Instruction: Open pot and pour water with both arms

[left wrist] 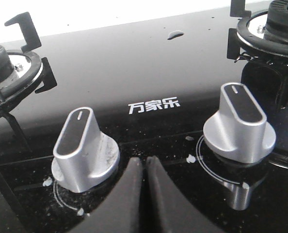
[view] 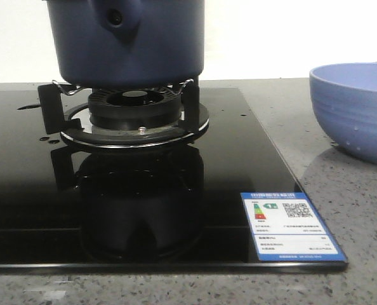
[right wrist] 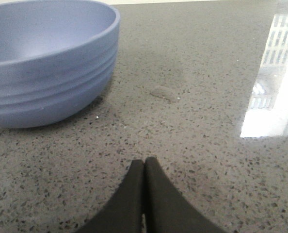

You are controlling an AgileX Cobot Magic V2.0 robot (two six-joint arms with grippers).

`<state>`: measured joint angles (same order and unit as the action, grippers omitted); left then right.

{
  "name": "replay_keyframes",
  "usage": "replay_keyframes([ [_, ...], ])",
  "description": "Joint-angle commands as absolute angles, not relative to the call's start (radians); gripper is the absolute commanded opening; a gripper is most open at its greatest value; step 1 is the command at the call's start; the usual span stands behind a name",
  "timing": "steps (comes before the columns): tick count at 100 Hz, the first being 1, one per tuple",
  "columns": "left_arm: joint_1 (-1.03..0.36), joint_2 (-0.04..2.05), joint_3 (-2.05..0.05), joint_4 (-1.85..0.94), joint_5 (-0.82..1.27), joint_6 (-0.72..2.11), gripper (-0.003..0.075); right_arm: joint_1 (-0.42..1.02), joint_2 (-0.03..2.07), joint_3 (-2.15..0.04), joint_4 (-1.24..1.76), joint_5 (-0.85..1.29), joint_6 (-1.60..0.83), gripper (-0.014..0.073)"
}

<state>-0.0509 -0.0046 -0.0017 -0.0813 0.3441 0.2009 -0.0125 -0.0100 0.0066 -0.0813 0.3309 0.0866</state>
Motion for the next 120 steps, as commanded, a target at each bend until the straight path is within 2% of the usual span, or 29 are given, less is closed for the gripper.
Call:
replay_keyframes([
  [1,-0.054,-0.03,0.033,-0.085,0.302,0.19,-0.002,-0.02,-0.027,0.033,-0.094,0.315,0.086,-0.0064],
  [67,-0.054,-0.03,0.033,-0.085,0.302,0.19,-0.002,-0.02,-0.027,0.033,-0.094,0.315,0.086,-0.0064],
  [85,-0.054,-0.03,0.033,-0.067,0.244,0.19,-0.002,-0.02,-0.027,0.033,-0.092,0.223,0.086,-0.0064],
  [92,-0.054,-0.03,0.033,-0.178,0.144,0.178,-0.002,-0.02,-0.027,0.033,-0.071,0.122,0.086,-0.0063],
  [102,-0.054,-0.03,0.033,-0.495,0.017,0.178,-0.002,-0.02,-0.027,0.033,0.012,-0.044,0.086,-0.0063],
  [120,-0.054,-0.03,0.031,-0.922,-0.024,0.178,-0.002,-0.018,-0.027,0.033,0.16,-0.228,0.086,-0.0063],
])
